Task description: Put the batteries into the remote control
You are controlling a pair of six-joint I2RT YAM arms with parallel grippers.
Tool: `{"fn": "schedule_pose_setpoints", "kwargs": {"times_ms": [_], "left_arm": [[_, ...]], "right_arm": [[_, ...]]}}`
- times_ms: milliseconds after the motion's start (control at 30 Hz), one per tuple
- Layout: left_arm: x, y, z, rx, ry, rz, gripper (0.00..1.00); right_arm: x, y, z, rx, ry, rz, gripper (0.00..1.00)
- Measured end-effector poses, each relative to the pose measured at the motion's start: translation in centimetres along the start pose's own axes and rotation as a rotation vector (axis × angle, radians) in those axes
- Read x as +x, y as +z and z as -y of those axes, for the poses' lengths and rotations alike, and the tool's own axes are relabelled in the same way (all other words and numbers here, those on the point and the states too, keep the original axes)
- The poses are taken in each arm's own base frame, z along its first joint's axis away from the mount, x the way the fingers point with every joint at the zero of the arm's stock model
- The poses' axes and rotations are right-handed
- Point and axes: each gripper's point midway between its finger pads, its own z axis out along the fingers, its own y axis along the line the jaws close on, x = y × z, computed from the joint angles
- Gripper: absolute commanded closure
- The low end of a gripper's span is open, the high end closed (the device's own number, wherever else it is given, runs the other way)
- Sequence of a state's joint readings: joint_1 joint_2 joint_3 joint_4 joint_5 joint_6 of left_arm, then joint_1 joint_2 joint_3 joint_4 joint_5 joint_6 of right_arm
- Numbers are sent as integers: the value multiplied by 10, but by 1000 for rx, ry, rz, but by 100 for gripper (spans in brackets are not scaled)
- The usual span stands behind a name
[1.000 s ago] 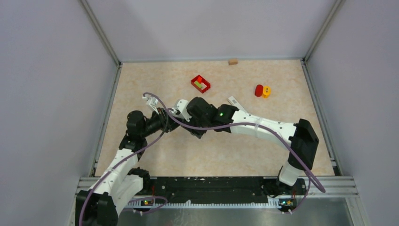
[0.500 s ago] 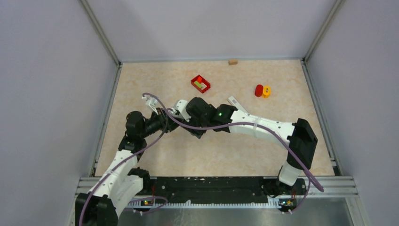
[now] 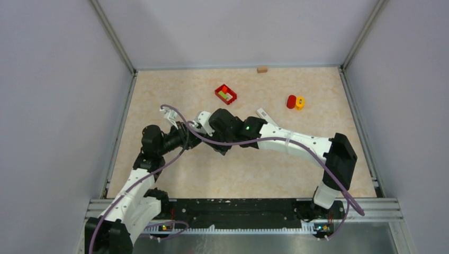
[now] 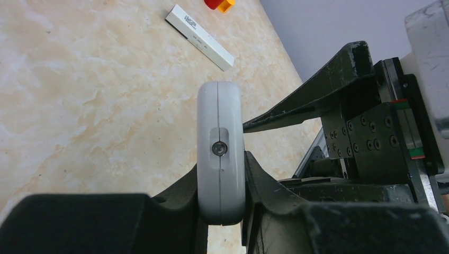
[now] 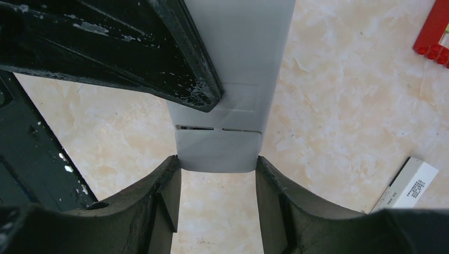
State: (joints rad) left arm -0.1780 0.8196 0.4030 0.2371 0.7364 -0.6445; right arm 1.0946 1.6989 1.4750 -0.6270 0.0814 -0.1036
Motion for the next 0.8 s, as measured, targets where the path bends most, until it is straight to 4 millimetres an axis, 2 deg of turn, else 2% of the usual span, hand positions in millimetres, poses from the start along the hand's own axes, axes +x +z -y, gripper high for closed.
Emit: {"fn": "schedule_pose_setpoints", "kwargs": {"times_ms": [800], "left_arm": [[-1, 2, -2, -12, -77, 3, 100]], "right_arm": [[-3, 6, 4, 12, 42, -33, 61]]}}
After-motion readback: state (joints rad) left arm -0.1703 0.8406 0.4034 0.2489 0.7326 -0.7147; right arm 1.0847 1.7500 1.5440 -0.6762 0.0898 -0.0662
